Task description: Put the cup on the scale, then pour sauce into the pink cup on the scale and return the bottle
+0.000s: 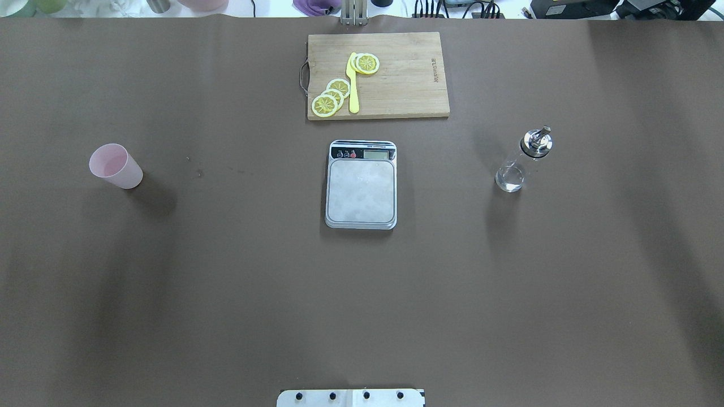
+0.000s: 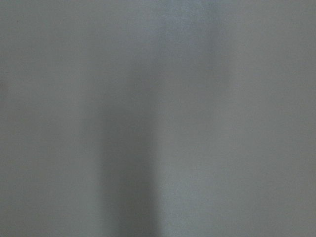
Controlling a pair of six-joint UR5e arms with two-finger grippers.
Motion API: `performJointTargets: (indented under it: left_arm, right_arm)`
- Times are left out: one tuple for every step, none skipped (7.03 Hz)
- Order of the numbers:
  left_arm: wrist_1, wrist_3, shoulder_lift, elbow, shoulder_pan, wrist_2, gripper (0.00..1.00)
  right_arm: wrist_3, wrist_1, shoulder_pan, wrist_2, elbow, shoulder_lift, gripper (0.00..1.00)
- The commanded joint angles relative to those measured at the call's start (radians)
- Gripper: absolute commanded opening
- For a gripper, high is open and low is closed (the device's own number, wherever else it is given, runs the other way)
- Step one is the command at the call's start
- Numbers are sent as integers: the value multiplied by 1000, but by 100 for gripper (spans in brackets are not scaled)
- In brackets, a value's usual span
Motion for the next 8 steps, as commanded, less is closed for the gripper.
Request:
performJointTargets:
  left_arm:
    - [-4,3,14,-13,0,-3,98]
    - [-2,3,18,-32,0,-4,98]
    - [5,0,18,-49,0,-6,98]
    - [2,-4,18,-43,0,-4,98]
    - [-4,-5,35,-53,0,-13,98]
    - [-5,-9,28,-38,5,-59,98]
    - [-4,-36,-1,-43,71,-61,98]
    - [-10,-123,-4,-62,86,-65,98]
  right_arm:
    - [0,0,0,1,3,0,100]
    - [0,0,0,1,5,0,100]
    - [0,2,0,1,6,1,100]
    - [0,2,0,1,9,1,100]
    - [-2,0,0,-1,18,3,100]
    - [-2,0,-2,1,18,1,100]
    - [-3,2,-5,-1,18,1,100]
    - [-3,2,-17,1,18,1,100]
